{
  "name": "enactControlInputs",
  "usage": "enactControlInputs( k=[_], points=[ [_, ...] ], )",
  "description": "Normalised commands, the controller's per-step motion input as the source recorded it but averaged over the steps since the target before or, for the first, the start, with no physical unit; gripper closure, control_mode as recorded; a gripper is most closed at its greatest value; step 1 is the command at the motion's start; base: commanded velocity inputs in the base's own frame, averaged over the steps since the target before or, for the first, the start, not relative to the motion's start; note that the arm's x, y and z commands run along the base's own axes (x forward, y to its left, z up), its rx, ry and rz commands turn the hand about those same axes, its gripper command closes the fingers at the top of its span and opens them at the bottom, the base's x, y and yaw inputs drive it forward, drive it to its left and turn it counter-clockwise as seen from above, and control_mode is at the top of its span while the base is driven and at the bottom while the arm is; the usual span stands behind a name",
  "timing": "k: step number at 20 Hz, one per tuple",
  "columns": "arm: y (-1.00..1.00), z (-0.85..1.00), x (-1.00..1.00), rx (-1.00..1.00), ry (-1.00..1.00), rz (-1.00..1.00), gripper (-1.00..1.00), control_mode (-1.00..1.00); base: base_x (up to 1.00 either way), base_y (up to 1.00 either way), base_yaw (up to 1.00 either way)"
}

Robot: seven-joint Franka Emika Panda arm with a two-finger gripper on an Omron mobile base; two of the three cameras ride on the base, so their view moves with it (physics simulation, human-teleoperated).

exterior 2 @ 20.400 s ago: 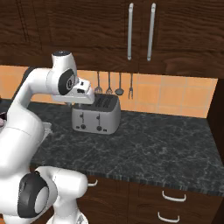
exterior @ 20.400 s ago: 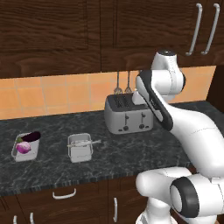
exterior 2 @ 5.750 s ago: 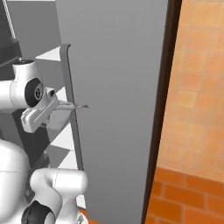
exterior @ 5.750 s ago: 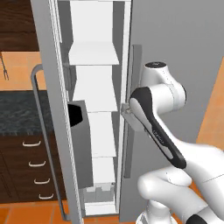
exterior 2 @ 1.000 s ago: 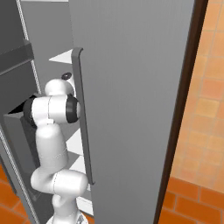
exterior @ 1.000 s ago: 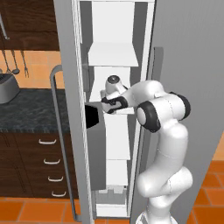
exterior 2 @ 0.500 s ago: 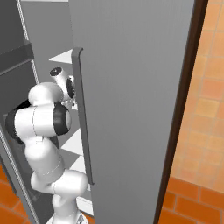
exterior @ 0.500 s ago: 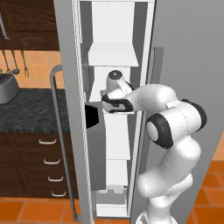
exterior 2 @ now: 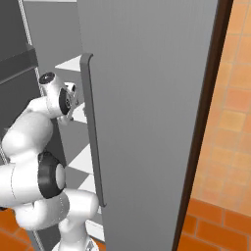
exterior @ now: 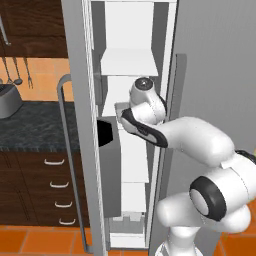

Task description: Take the meat container that has the fish and place it on the second highest rack of the freezer. Then take the vegetable container that has the eggplant and onion and place it on the highest rack of the freezer.

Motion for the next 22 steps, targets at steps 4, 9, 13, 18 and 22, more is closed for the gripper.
enactControlInputs(
  k=[4, 9, 13, 18, 22],
  points=[
    [-0.08, 0.65, -1.00, 0.02, 0.01, 0.00, -1.00, -1.00, 0.00, 0.00, 0.00],
    [-0.23, 0.53, -0.93, 0.06, 0.00, 0.05, -1.00, -1.00, 0.00, 0.00, 0.00],
    [-0.39, 0.44, -0.72, 0.10, 0.00, 0.10, -1.00, -1.00, 0.00, 0.00, 0.00],
    [-0.25, 0.42, -0.55, 0.02, 0.01, 0.07, -1.00, -1.00, 0.00, 0.00, 0.00],
    [-0.07, 0.24, -0.55, 0.01, 0.00, 0.06, -1.00, -1.00, 0.00, 0.00, 0.00]
  ],
)
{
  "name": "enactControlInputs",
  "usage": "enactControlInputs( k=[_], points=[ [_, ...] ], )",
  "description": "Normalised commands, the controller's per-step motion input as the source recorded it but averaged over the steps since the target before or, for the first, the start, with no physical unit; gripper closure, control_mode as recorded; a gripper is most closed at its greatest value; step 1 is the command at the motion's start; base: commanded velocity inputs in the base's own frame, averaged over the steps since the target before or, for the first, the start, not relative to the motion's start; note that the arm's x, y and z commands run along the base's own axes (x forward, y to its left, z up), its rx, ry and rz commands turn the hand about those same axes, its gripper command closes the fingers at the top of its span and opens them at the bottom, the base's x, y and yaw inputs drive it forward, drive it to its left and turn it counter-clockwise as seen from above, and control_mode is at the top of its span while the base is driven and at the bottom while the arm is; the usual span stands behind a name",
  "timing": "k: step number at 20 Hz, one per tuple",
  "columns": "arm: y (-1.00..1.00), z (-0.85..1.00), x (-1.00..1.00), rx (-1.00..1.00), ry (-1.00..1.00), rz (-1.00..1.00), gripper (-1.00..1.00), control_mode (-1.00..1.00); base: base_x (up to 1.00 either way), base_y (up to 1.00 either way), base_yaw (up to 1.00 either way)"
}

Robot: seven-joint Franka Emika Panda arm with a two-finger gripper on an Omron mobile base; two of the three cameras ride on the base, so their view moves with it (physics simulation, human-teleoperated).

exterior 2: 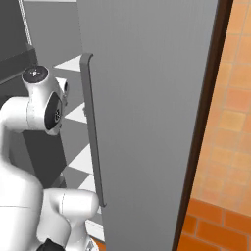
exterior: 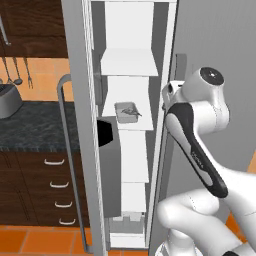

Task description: Take the meat container that has the fish and place it on the second highest rack of the freezer. Then take the vegetable container that has the eggplant and onion and place it on the highest rack of the freezer.

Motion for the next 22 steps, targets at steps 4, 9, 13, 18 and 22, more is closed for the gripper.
enactControlInputs(
  k=[4, 9, 13, 18, 22],
  points=[
    [-0.04, 0.07, -0.48, 0.02, 0.00, 0.06, -1.00, -1.00, 0.00, 0.00, 0.00],
    [0.00, 0.00, -0.16, -0.02, 0.01, 0.04, -1.00, -1.00, 0.00, 0.00, 0.00],
    [0.00, 0.00, -0.23, -0.02, 0.00, 0.00, -1.00, -1.00, 0.00, 0.00, 0.00],
    [0.06, -0.02, -0.21, -0.08, 0.01, 0.00, -1.00, -1.00, 0.00, 0.00, 0.00],
    [0.00, 0.01, -0.35, -0.07, 0.00, 0.00, -1.00, -1.00, 0.00, 0.00, 0.00]
  ],
)
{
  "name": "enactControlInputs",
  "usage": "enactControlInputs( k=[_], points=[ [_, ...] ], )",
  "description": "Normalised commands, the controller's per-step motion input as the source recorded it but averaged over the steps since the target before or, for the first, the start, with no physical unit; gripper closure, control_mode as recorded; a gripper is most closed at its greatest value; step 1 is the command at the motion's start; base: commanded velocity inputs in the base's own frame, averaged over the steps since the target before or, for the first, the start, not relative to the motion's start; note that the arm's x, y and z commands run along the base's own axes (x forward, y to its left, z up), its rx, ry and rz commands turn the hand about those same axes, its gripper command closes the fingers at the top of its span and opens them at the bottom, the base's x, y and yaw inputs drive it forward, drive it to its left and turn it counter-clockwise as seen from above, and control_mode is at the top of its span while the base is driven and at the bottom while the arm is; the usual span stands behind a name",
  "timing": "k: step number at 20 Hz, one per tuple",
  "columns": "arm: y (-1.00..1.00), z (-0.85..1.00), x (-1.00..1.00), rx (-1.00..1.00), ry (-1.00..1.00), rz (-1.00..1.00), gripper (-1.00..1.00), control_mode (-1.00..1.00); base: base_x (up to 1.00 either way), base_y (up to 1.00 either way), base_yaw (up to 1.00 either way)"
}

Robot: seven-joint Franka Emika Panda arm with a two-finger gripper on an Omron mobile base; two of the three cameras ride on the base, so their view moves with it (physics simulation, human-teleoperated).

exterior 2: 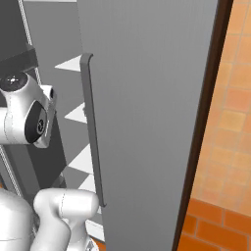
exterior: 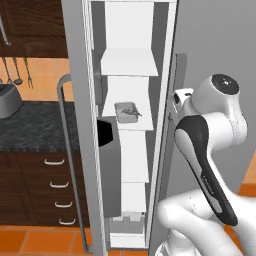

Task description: Take the meat container that has the fish and place it on the second highest rack of the freezer. Then take the vegetable container that has the eggplant and onion and place it on the highest rack of the freezer.

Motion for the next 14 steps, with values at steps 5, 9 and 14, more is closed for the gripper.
enactControlInputs(
  k=[5, 9, 14],
  points=[
    [0.00, 0.04, -0.42, -0.04, 0.00, 0.01, -1.00, -1.00, 0.00, 0.00, 0.00],
    [-0.07, 0.13, -0.52, -0.04, 0.00, 0.02, -1.00, -1.00, 0.00, 0.00, 0.00],
    [-0.34, 0.05, -0.52, -0.02, 0.00, 0.07, -1.00, -1.00, 0.00, 0.00, 0.00]
  ],
)
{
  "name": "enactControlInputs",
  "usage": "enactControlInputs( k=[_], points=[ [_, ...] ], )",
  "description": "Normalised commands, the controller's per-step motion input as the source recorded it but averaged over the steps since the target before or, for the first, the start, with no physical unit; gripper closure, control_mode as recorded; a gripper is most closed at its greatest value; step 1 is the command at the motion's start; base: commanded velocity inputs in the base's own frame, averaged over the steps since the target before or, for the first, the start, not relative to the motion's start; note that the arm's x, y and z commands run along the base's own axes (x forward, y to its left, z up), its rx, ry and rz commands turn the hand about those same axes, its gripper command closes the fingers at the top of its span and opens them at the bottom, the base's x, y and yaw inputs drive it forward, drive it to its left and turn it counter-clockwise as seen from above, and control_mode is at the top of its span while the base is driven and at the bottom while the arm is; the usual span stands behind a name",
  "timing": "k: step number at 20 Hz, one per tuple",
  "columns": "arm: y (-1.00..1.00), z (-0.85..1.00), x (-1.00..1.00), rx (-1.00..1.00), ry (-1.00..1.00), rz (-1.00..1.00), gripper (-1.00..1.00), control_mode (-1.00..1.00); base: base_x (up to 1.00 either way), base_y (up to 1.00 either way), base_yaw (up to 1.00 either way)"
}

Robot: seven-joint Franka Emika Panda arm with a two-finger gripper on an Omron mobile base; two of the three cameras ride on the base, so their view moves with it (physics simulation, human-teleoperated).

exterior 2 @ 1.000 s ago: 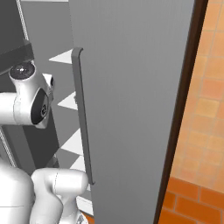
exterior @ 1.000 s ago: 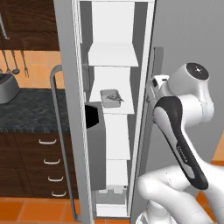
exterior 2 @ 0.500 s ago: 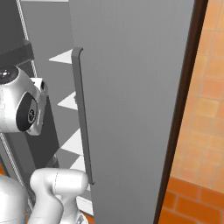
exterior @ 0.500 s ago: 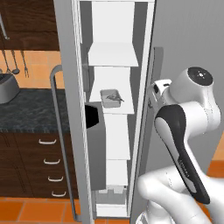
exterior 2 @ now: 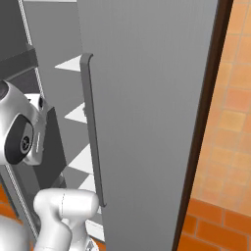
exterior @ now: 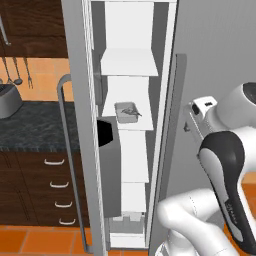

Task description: Take the meat container that has the fish and place it on the second highest rack of the freezer. Then take the vegetable container that has the eggplant and onion and place it on the highest rack of the freezer.

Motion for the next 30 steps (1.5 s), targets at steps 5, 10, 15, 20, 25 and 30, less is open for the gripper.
enactControlInputs(
  k=[5, 10, 15, 20, 25, 30],
  points=[
    [-0.02, 0.11, -0.05, -0.04, 0.00, 0.02, -1.00, -1.00, 0.00, 0.00, 0.00],
    [0.02, 0.04, -0.03, -0.03, 0.00, 0.00, -1.00, 1.00, -0.26, 0.00, 0.00],
    [0.00, 0.00, 0.00, 0.00, 0.00, 0.00, -1.00, 1.00, -0.98, -0.25, 0.14],
    [0.00, 0.00, 0.00, 0.00, 0.00, 0.00, -1.00, 1.00, -0.57, -0.54, 0.34],
    [0.00, 0.00, 0.00, 0.00, 0.00, 0.00, -1.00, 1.00, -0.16, -0.48, 0.59],
    [0.00, 0.00, 0.00, 0.00, 0.00, 0.00, -1.00, 1.00, 0.14, -0.46, 0.60]
  ],
)
